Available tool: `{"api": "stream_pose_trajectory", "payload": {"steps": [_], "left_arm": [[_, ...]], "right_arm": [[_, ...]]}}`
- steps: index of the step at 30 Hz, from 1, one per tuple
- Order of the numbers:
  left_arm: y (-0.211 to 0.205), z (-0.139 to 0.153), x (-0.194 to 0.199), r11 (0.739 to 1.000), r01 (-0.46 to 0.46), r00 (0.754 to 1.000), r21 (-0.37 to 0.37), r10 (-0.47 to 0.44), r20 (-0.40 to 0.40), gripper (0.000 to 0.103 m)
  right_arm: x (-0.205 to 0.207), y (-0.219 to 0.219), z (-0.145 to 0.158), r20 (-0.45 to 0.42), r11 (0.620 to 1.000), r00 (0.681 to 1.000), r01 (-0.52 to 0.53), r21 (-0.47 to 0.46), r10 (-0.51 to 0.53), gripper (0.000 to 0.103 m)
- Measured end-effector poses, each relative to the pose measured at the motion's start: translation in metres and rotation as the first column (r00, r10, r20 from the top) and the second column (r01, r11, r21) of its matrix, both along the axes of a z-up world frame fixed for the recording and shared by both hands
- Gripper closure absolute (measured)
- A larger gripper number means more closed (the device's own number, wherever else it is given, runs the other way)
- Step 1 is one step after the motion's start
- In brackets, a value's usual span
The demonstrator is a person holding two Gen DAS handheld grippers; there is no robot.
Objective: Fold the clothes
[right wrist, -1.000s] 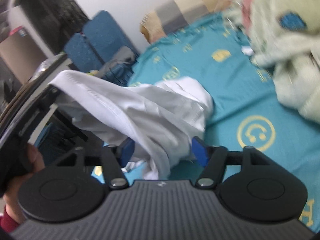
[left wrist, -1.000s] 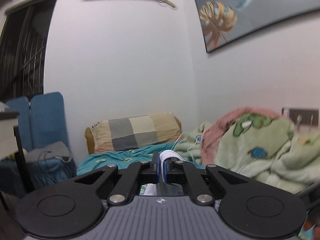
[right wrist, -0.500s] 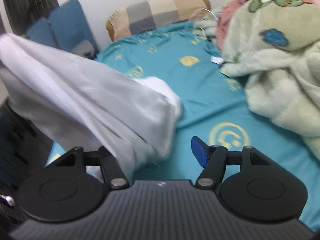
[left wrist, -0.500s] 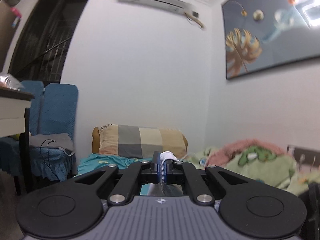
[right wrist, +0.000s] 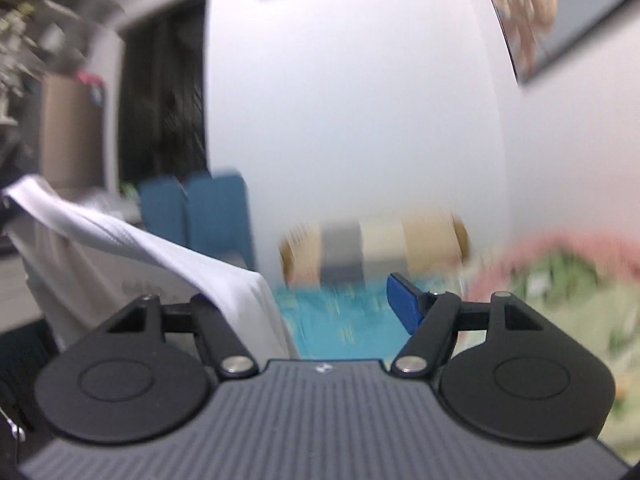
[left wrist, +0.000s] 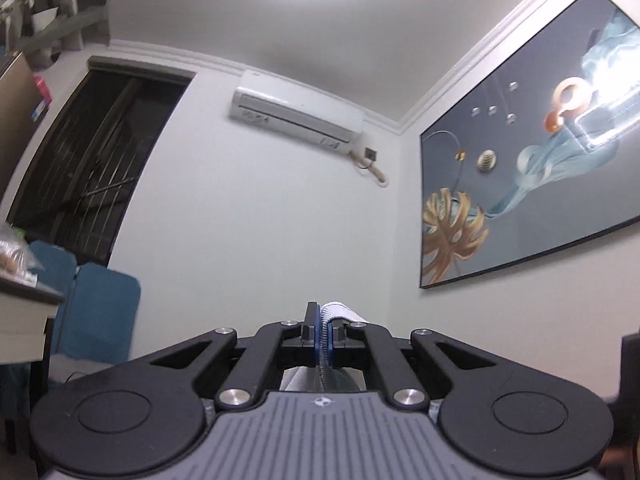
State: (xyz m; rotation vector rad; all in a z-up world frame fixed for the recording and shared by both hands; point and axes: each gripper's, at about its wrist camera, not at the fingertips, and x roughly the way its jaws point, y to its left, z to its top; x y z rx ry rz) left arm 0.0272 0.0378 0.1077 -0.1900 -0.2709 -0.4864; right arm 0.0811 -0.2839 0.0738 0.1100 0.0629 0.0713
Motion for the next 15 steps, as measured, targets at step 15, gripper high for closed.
{"api": "stream_pose_trajectory", "payload": {"steps": [15], "left_arm": [[-0.066,-0.161,0.165,0.949,0.132,0.745,0.287,0.096,-0.661,0.099]], "right_arm": [[0.114,-0.039,-0.138,-0.639,0.968,0.768,0.13,0.214,0.038,0.033]]}}
